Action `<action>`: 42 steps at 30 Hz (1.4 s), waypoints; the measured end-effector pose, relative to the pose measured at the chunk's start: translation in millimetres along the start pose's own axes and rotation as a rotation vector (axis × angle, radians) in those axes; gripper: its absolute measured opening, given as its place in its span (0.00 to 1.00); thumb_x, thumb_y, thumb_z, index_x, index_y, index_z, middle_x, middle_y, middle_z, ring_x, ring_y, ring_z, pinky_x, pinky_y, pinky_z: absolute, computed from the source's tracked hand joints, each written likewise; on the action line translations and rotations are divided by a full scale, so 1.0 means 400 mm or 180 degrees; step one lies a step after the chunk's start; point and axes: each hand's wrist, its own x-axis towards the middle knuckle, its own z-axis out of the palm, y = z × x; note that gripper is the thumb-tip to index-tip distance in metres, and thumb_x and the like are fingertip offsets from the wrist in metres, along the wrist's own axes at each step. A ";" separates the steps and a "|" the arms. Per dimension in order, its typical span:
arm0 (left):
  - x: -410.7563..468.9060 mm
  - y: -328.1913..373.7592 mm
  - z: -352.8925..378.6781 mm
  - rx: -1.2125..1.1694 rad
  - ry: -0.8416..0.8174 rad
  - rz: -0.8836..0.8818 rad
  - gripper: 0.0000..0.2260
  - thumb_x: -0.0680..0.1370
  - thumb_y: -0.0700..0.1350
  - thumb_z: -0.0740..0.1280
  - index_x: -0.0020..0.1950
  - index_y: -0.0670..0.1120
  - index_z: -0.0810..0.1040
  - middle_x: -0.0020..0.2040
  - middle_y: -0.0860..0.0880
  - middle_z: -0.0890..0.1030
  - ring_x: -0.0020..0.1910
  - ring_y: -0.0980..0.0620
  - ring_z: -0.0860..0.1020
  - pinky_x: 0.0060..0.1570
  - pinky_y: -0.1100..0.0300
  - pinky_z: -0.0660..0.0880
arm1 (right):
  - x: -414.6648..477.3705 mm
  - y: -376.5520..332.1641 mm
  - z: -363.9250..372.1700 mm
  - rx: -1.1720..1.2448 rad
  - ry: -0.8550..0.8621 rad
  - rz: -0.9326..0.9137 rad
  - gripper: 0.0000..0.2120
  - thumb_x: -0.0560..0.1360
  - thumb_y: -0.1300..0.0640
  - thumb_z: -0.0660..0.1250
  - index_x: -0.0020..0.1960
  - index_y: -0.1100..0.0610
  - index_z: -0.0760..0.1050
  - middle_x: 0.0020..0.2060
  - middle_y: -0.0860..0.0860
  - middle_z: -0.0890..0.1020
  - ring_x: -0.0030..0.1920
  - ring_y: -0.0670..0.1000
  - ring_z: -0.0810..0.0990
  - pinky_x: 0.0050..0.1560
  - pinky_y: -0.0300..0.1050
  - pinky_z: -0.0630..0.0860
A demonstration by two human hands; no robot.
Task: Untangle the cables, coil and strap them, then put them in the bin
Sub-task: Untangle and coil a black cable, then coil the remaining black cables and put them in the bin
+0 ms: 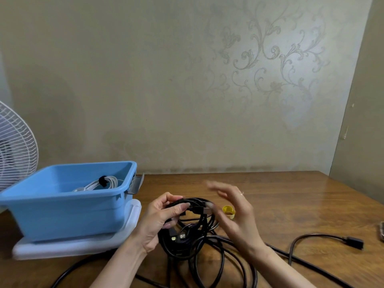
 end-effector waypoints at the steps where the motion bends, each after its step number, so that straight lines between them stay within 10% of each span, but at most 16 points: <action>1: -0.002 0.000 0.000 -0.0084 -0.0080 -0.0037 0.30 0.51 0.47 0.84 0.45 0.38 0.75 0.34 0.46 0.77 0.20 0.59 0.61 0.18 0.71 0.59 | 0.005 0.000 -0.007 0.0156 -0.0490 0.0441 0.24 0.71 0.44 0.69 0.66 0.43 0.70 0.63 0.39 0.75 0.64 0.41 0.73 0.63 0.42 0.73; 4: -0.007 0.002 0.006 -0.0194 -0.0257 -0.0023 0.28 0.53 0.44 0.83 0.46 0.38 0.75 0.33 0.47 0.76 0.20 0.59 0.61 0.19 0.71 0.59 | 0.007 0.010 -0.003 0.0540 -0.1333 0.1101 0.27 0.71 0.41 0.71 0.67 0.44 0.69 0.61 0.39 0.78 0.62 0.40 0.75 0.60 0.38 0.73; 7: -0.016 0.005 0.025 0.0140 -0.0257 0.0259 0.19 0.61 0.40 0.80 0.45 0.38 0.75 0.36 0.43 0.77 0.21 0.57 0.64 0.20 0.70 0.62 | 0.004 0.004 0.000 0.0289 -0.1047 0.0976 0.08 0.76 0.56 0.69 0.54 0.49 0.75 0.47 0.40 0.82 0.48 0.41 0.80 0.45 0.34 0.74; 11: -0.021 0.018 0.029 0.1922 -0.0038 0.1342 0.13 0.68 0.49 0.75 0.48 0.46 0.78 0.41 0.50 0.82 0.36 0.54 0.80 0.36 0.62 0.77 | 0.006 -0.014 -0.002 0.0201 -0.0817 0.0943 0.11 0.78 0.63 0.64 0.43 0.48 0.72 0.35 0.36 0.79 0.35 0.39 0.76 0.35 0.31 0.68; 16: -0.010 0.061 0.035 0.4487 0.0061 0.2927 0.13 0.77 0.54 0.58 0.56 0.49 0.73 0.47 0.54 0.77 0.45 0.54 0.79 0.38 0.54 0.78 | 0.028 -0.030 0.011 0.0378 -0.0328 0.0672 0.07 0.74 0.60 0.64 0.46 0.48 0.75 0.35 0.39 0.79 0.34 0.39 0.74 0.35 0.32 0.68; 20: -0.020 0.114 0.035 0.4690 0.0251 0.3396 0.10 0.78 0.49 0.57 0.55 0.46 0.69 0.46 0.47 0.76 0.45 0.51 0.76 0.40 0.59 0.73 | 0.056 -0.065 0.041 0.1250 -0.0166 0.0991 0.13 0.72 0.65 0.71 0.54 0.53 0.77 0.45 0.48 0.84 0.46 0.46 0.82 0.47 0.36 0.76; 30: 0.017 0.351 -0.266 0.2406 0.2619 0.1917 0.04 0.80 0.42 0.62 0.53 0.43 0.69 0.44 0.41 0.81 0.27 0.53 0.77 0.32 0.53 0.78 | 0.312 -0.210 0.297 0.2176 -0.0942 0.2025 0.15 0.77 0.67 0.66 0.63 0.63 0.70 0.51 0.58 0.80 0.41 0.51 0.83 0.37 0.44 0.82; 34: 0.052 0.432 -0.463 0.3638 0.3511 0.0395 0.11 0.81 0.47 0.61 0.58 0.40 0.69 0.54 0.38 0.80 0.54 0.38 0.78 0.52 0.48 0.74 | 0.405 -0.230 0.476 0.2013 -0.1518 0.2438 0.04 0.78 0.66 0.63 0.47 0.58 0.72 0.41 0.57 0.76 0.36 0.48 0.75 0.38 0.41 0.76; 38: 0.047 0.389 -0.548 0.5734 0.1922 -0.1811 0.16 0.80 0.47 0.61 0.65 0.41 0.74 0.65 0.42 0.76 0.62 0.44 0.75 0.60 0.55 0.70 | 0.367 -0.194 0.588 -0.0992 -0.2859 0.1318 0.18 0.81 0.46 0.58 0.52 0.61 0.77 0.51 0.59 0.79 0.52 0.57 0.77 0.51 0.47 0.71; 42: 0.017 0.371 -0.536 0.5958 0.1699 -0.2023 0.21 0.82 0.55 0.54 0.68 0.43 0.71 0.70 0.43 0.71 0.70 0.43 0.67 0.71 0.42 0.51 | 0.360 -0.225 0.570 -0.1116 -0.2974 0.1043 0.19 0.81 0.45 0.57 0.47 0.58 0.79 0.53 0.57 0.79 0.54 0.57 0.76 0.54 0.47 0.71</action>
